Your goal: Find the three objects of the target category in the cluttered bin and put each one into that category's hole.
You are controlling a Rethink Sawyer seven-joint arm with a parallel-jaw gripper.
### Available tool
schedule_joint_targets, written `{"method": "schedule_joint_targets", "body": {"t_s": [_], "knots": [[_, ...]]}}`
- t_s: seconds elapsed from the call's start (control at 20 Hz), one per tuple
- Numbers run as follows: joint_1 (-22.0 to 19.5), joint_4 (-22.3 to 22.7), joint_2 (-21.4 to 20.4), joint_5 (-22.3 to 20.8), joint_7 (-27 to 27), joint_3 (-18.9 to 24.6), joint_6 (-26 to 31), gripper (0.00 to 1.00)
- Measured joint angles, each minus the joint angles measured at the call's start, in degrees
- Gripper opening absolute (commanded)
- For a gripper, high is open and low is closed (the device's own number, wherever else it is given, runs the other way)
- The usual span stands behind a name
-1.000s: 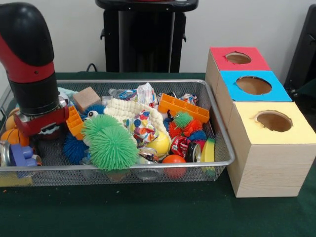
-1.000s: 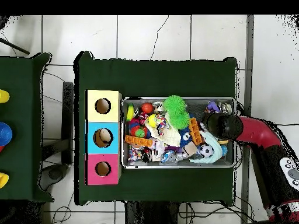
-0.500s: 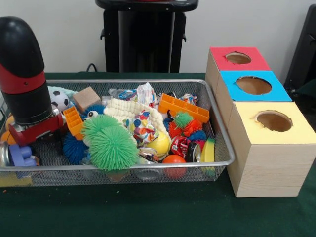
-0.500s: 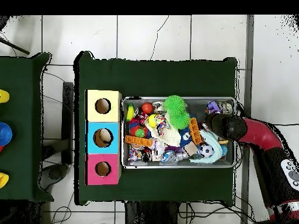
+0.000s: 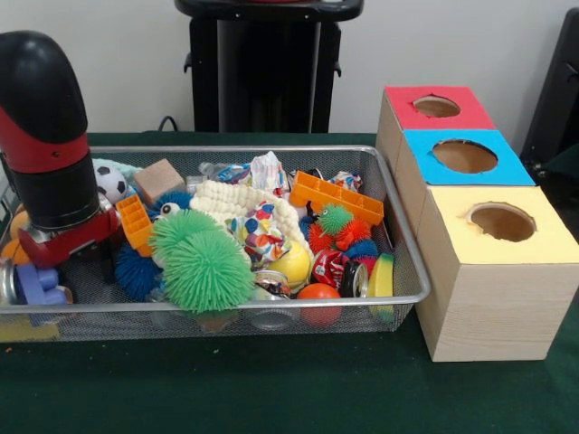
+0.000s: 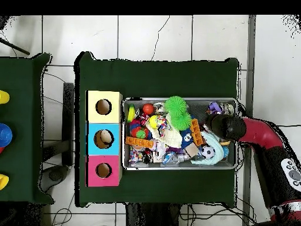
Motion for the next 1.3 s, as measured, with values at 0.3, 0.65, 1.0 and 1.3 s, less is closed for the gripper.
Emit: {"method": "schedule_joint_targets", "body": {"t_s": [0.3,0.65,1.0,1.3], "knots": [[1.3,0.0,-0.8,-2.2,0.0,0.0,0.0,1.00],[3.1,-0.5,-1.7,-2.9,0.0,0.1,0.1,1.00],[4.3,-1.6,-2.2,-2.8,0.0,0.2,2.4,1.00],[4.8,-3.1,-2.3,-2.8,0.0,0.2,4.6,1.00]]}}
